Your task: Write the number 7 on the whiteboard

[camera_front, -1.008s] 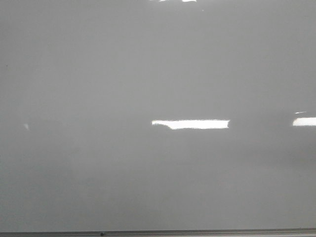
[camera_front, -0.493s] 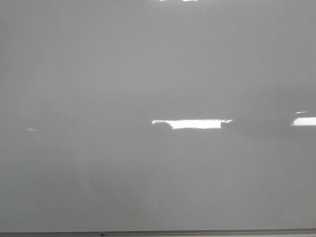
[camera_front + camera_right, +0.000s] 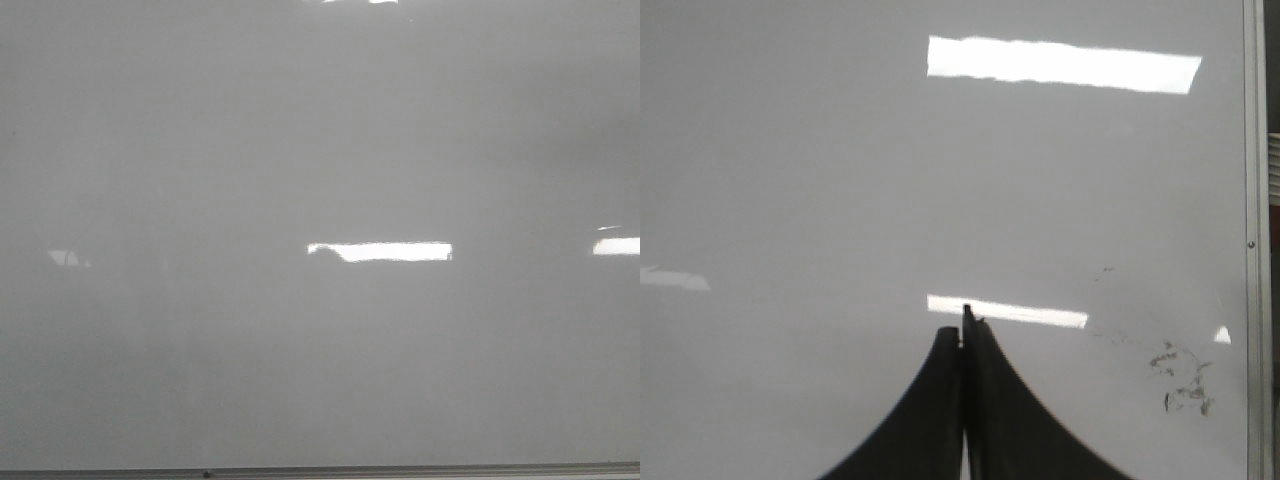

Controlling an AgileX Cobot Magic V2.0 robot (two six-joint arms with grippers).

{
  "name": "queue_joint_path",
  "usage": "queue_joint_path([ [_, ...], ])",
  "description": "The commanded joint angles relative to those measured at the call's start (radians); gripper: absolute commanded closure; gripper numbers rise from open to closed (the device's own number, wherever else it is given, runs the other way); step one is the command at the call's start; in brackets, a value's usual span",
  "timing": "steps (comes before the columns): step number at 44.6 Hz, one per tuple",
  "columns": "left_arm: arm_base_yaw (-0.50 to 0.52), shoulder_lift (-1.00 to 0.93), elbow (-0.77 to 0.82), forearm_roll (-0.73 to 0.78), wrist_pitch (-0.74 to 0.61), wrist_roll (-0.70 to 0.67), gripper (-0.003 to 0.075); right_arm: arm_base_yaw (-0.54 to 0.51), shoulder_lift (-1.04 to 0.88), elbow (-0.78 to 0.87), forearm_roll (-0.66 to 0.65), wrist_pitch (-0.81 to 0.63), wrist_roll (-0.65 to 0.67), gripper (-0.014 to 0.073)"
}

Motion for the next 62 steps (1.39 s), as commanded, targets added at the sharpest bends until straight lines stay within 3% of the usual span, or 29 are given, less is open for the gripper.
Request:
queue_joint_path([
  [1,-0.009,0.073,-0.042,-0.01,0.001,-0.007,0.0741,0.001,0.079,-0.053,-0.015,-0.021,-0.003,0.0659],
  [14,-0.009,0.201,-0.042,-0.01,0.153,-0.007,0.0741,0.001,0.232,-0.053,-0.015,0.06,-0.003,0.0659],
  [32,-0.009,0.307,-0.029,-0.012,0.19,-0.007,0.0734,0.001,0.38,-0.053,-0.017,0.201,-0.003,0.0654],
  [36,-0.009,0.337,-0.016,-0.012,0.19,-0.007,0.0649,0.001,0.392,-0.053,-0.017,0.205,-0.003,0.0573],
  [45,-0.009,0.428,-0.012,-0.012,0.139,-0.007,0.0246,0.001,0.398,-0.053,-0.017,0.2,-0.003,0.0164],
  [48,-0.009,0.472,-0.012,-0.012,0.106,-0.007,0.0171,0.001,0.398,-0.053,-0.017,0.199,-0.003,0.0104],
  [62,-0.009,0.758,-0.078,-0.012,-0.011,-0.007,0.0167,0.001,0.398,-0.053,-0.017,0.193,-0.003,0.0093],
])
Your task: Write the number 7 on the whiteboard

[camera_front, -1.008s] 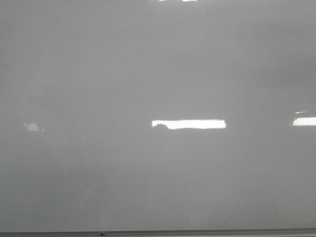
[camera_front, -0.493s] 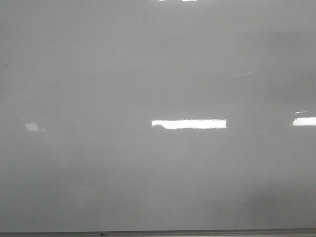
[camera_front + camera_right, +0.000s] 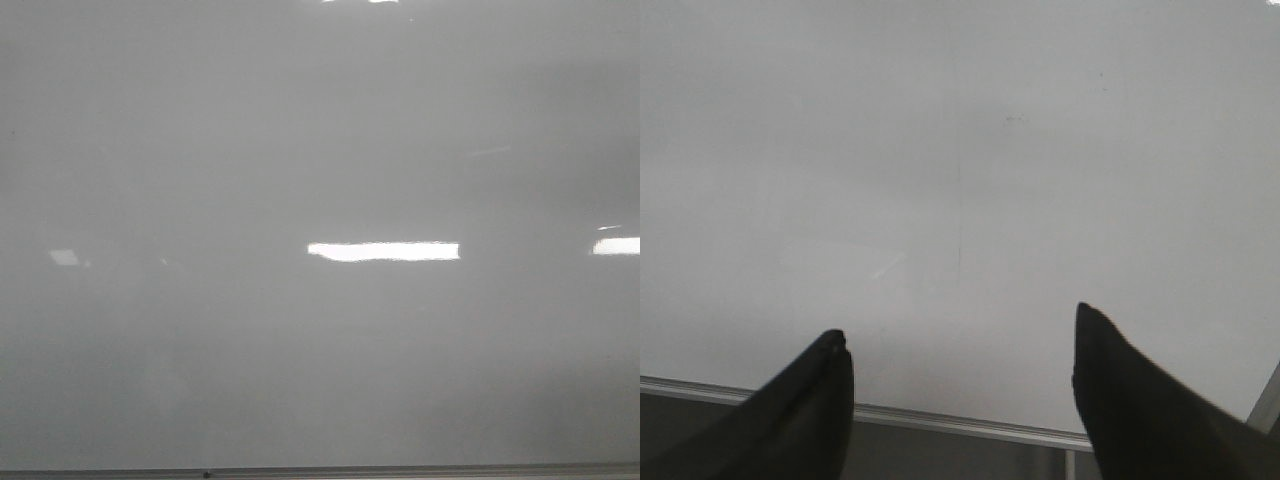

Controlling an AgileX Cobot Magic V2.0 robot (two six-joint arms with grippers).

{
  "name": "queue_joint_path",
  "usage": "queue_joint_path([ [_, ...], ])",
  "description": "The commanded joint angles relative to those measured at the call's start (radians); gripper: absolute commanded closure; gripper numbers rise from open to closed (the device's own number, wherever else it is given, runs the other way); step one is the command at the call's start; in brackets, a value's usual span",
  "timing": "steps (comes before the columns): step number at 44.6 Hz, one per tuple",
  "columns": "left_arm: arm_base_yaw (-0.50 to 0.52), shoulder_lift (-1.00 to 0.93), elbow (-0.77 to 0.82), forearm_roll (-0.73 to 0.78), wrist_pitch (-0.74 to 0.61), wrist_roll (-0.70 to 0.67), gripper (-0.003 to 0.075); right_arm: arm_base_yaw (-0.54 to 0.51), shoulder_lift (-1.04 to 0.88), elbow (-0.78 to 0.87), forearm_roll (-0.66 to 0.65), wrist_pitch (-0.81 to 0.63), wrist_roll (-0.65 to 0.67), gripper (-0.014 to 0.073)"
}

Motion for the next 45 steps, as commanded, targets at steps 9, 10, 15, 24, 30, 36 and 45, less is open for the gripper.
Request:
queue_joint_path([
  [9,-0.009,0.262,-0.168,-0.01,-0.105,-0.007,0.0167,0.001,0.005,-0.032,-0.016,-0.066,-0.003,0.0093],
  [10,-0.009,0.281,-0.181,-0.01,-0.118,-0.007,0.0167,0.001,0.005,-0.032,-0.016,-0.066,-0.003,0.0093],
  [15,-0.009,0.366,-0.225,-0.01,-0.138,-0.007,0.0167,0.001,0.005,-0.032,-0.016,-0.064,-0.003,0.0093],
  [24,-0.009,0.47,-0.273,-0.01,-0.165,-0.007,0.0197,0.001,0.005,-0.032,-0.016,-0.065,-0.003,0.0093],
  [30,-0.009,0.49,-0.275,-0.01,-0.204,-0.007,0.0265,0.001,0.005,-0.032,-0.016,-0.065,-0.003,0.0093],
  [36,-0.009,0.494,-0.275,-0.01,-0.247,-0.007,0.0359,0.001,0.005,-0.032,-0.016,-0.065,-0.003,0.0093],
  [45,-0.009,0.509,-0.275,-0.01,-0.29,-0.007,0.0437,0.001,0.005,-0.032,-0.016,-0.066,-0.003,0.0093],
])
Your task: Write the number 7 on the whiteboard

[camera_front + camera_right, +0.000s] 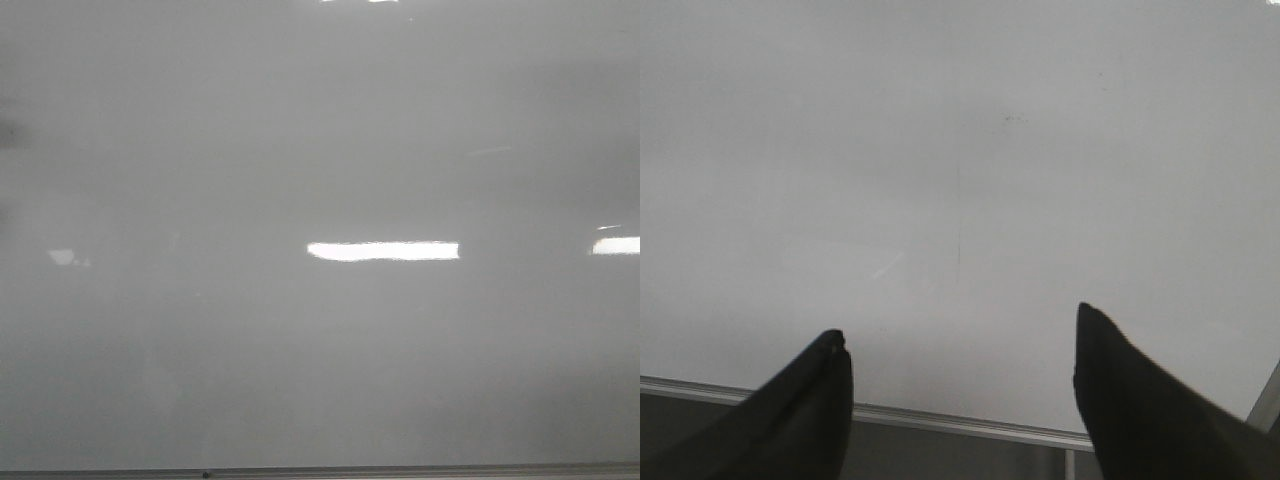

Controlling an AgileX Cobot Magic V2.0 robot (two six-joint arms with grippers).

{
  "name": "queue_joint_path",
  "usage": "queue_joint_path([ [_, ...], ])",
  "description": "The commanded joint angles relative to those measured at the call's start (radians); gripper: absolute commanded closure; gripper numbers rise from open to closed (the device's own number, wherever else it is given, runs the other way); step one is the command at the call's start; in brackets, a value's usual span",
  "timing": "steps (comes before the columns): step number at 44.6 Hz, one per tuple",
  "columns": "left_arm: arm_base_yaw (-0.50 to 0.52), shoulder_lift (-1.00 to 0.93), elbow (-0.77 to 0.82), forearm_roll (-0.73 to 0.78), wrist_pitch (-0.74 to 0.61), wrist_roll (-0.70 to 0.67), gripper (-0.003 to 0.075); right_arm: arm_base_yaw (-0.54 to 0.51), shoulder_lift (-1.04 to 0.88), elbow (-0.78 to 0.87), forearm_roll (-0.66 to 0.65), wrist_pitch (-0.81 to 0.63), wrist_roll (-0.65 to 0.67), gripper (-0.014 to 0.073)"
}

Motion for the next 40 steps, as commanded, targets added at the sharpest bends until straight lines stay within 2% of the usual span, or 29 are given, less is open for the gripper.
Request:
queue_joint_path([
  [1,-0.005,-0.018,-0.034,-0.008,-0.08,-0.007,0.0442,0.001,0.005,-0.032,-0.016,-0.066,-0.003,0.0093],
  [13,-0.005,0.019,-0.034,-0.008,-0.067,-0.007,0.0465,0.001,0.005,-0.032,-0.016,-0.066,-0.003,0.0093],
  [25,-0.005,0.004,-0.035,-0.009,-0.069,-0.007,0.0675,0.001,0.005,-0.032,-0.019,-0.07,-0.003,0.0093],
  [32,-0.005,-0.083,-0.058,-0.009,0.058,-0.007,0.0737,0.001,0.005,-0.047,-0.021,-0.058,-0.003,0.0093],
  [40,-0.023,-0.229,-0.114,-0.009,0.282,0.019,0.0741,0.001,0.01,-0.144,0.006,0.063,-0.003,0.0093],
])
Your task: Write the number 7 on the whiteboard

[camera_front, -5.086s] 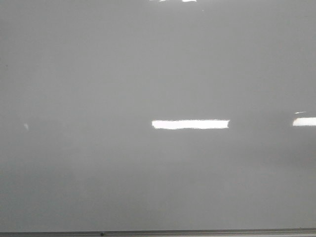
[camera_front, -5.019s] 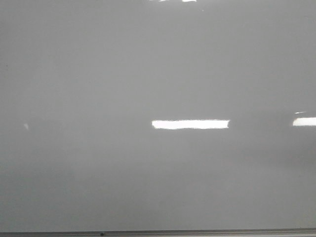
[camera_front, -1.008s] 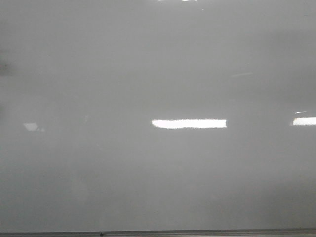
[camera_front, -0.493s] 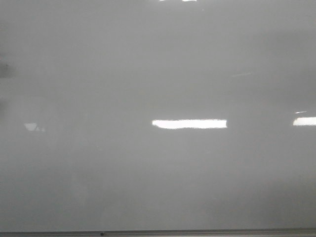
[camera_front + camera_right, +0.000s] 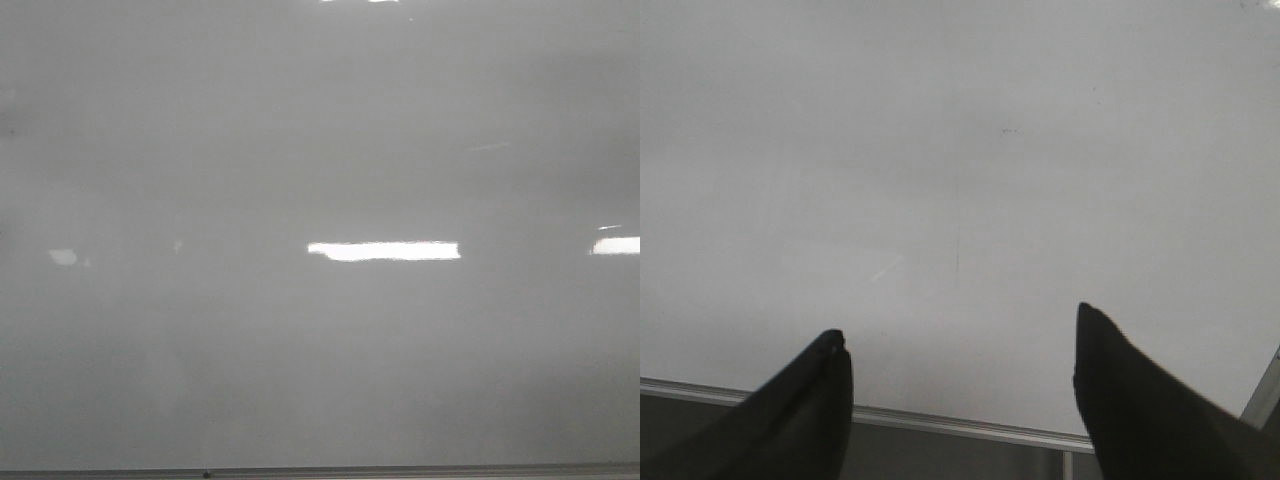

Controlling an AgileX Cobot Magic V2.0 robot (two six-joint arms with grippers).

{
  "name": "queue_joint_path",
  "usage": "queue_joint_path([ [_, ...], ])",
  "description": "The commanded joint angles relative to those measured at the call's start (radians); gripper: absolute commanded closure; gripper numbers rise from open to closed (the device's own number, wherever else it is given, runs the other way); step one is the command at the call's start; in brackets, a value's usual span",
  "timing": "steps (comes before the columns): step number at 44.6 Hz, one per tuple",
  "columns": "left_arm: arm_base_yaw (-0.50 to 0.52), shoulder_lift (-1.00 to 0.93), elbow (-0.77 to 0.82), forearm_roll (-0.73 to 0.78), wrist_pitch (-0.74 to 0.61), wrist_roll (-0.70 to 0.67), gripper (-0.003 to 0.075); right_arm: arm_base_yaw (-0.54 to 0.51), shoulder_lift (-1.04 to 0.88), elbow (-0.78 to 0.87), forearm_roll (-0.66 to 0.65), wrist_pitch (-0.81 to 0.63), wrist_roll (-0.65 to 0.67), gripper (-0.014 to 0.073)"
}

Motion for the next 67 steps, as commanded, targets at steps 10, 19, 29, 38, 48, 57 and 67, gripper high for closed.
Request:
queue_joint_path([
  [10,-0.154,-0.148,-0.149,-0.009,0.295,0.226,0.0741,0.001,0.055,-0.163,0.011,0.127,-0.007,0.0093],
  [19,-0.321,-0.067,-0.234,-0.05,0.564,0.427,0.0741,0.041,0.128,-0.196,0.012,0.201,-0.025,0.0093],
  [29,-0.534,0.044,-0.248,-0.139,0.66,0.638,0.0741,0.156,0.23,-0.236,0.049,0.27,-0.161,0.0093],
  [38,-0.702,0.096,-0.248,-0.139,0.63,0.681,0.0741,0.255,0.288,-0.252,0.223,0.294,-0.431,0.0095],
  [48,-0.812,0.098,-0.248,-0.141,0.596,0.707,0.0741,0.371,0.306,-0.252,0.489,0.287,-0.816,0.0095],
  [57,-0.858,0.098,-0.249,-0.148,0.575,0.707,0.0741,0.503,0.338,-0.252,0.554,0.216,-0.924,0.0095],
  [67,-0.858,0.098,-0.249,-0.166,0.572,0.707,0.0741,0.644,0.436,-0.276,0.557,0.132,-0.924,0.0095],
])
